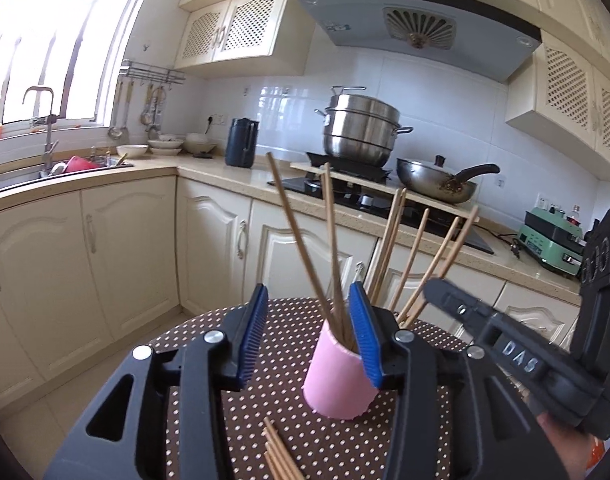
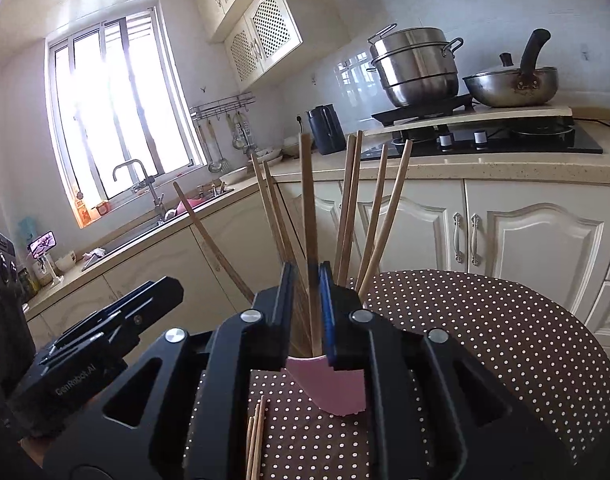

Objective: Organize utensils
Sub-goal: 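Open both tools and pull them back from the pink cup, then move both open tools down toward the remaining chopsticks on the table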

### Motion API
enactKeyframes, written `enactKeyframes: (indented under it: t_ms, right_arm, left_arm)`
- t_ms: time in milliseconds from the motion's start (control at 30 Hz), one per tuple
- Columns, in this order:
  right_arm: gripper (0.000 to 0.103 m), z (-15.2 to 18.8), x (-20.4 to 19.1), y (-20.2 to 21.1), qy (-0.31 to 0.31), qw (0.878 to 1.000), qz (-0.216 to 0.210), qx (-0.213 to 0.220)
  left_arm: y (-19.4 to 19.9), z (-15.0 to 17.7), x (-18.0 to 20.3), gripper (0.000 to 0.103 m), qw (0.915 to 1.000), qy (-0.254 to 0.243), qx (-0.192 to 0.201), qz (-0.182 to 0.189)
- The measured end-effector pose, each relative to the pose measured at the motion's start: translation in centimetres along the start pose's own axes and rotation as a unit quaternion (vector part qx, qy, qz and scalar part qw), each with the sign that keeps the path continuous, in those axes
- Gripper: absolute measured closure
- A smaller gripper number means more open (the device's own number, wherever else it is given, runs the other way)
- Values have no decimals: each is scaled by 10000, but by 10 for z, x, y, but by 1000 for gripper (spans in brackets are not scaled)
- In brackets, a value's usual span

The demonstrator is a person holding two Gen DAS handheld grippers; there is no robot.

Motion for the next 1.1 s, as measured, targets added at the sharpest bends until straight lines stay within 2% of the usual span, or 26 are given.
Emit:
enactKeyframes:
  t_ms: [133, 333, 467, 633, 867, 967, 1100]
  right_arm:
    - [58, -2, -5, 17, 31, 9999, 51, 144]
    - [58, 4, -10, 41, 99, 9996, 130, 241]
    - [58, 12, -7, 55, 61, 9996, 161, 220]
    - [58, 39, -9, 57, 82, 9998, 82, -138]
    - [56, 94, -15, 37, 218, 9959, 177, -860]
    - [56, 116, -17, 26, 230, 9932, 138, -1131]
    - [56, 137, -17, 18, 198, 9905, 167, -1352]
  left_arm:
    - [12, 8, -5, 53, 9999, -42, -81, -133]
    - [24, 23, -18, 51, 9990, 179, -384, -145]
    - [32, 40, -21, 51, 9979, 191, -623, 2]
    - [30, 72, -29, 51, 9946, 156, -1026, -62]
    - [5, 134, -39, 47, 9778, 282, -2057, -270]
    - [-5, 156, -34, 47, 9720, 243, -2327, -204]
    - [-13, 177, -31, 47, 9647, 87, -2604, -371]
Point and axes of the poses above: each gripper's, at about its wrist camera, not at the fingertips, and y roughly against the way its jaws point, x to its right, z to its underside, the point moved 8 cm from there along -y, roughly the way its jaws point, and after that the axes turned 13 degrees about -x, right-handed, at the moved point
